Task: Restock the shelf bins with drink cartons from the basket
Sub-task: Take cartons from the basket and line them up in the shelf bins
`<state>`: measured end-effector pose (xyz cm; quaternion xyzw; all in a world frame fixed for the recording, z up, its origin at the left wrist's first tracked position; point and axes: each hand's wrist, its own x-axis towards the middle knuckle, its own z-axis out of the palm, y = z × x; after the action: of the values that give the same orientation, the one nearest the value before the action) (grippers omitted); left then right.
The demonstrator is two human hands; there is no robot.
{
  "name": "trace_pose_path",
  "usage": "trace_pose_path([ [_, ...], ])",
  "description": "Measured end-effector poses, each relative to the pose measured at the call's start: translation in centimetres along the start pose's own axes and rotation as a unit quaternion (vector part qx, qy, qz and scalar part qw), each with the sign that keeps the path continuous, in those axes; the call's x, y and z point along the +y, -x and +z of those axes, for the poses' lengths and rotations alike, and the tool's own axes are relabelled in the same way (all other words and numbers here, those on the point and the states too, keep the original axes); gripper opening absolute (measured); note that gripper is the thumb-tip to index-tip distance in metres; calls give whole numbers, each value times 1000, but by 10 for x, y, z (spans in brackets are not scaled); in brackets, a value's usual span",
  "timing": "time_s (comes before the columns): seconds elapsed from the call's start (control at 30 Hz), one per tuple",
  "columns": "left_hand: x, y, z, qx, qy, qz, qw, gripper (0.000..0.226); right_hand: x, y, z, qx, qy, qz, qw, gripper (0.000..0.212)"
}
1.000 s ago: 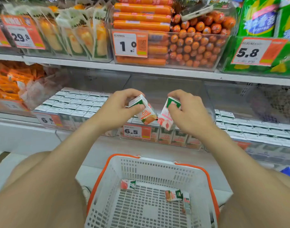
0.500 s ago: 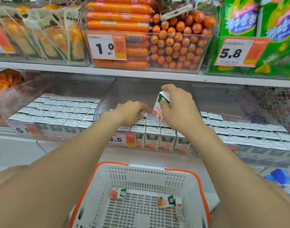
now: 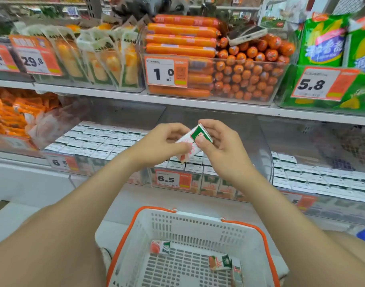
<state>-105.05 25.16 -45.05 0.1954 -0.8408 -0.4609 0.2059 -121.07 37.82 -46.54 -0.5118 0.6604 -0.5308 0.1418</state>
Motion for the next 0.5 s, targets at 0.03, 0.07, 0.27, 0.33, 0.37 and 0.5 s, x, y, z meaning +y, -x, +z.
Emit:
trace_pose_path([
  [0.03, 0, 8, -10, 5, 2, 5, 1000, 25, -5, 4, 8, -1, -43, -2, 999, 38],
  [0.07, -1, 16, -20, 8, 7, 10, 1000, 25, -11, 7, 16, -4, -67, -3, 998, 38],
  [0.27, -33, 60, -81, 36, 2, -6, 999, 29, -43, -3, 78, -53, -1, -54, 997, 33],
  [0.33, -58, 70, -108, 103, -55, -44, 992, 36, -52, -8, 108, -36, 50, -92, 994, 36],
  [0.37, -72, 74, -121, 135, -104, -75, 983, 40, -56, -12, 124, -31, 74, -114, 990, 38],
  [0.5, -126, 79, -160, 182, -299, -189, 918, 44, -57, -48, 190, -43, 180, -216, 959, 39],
])
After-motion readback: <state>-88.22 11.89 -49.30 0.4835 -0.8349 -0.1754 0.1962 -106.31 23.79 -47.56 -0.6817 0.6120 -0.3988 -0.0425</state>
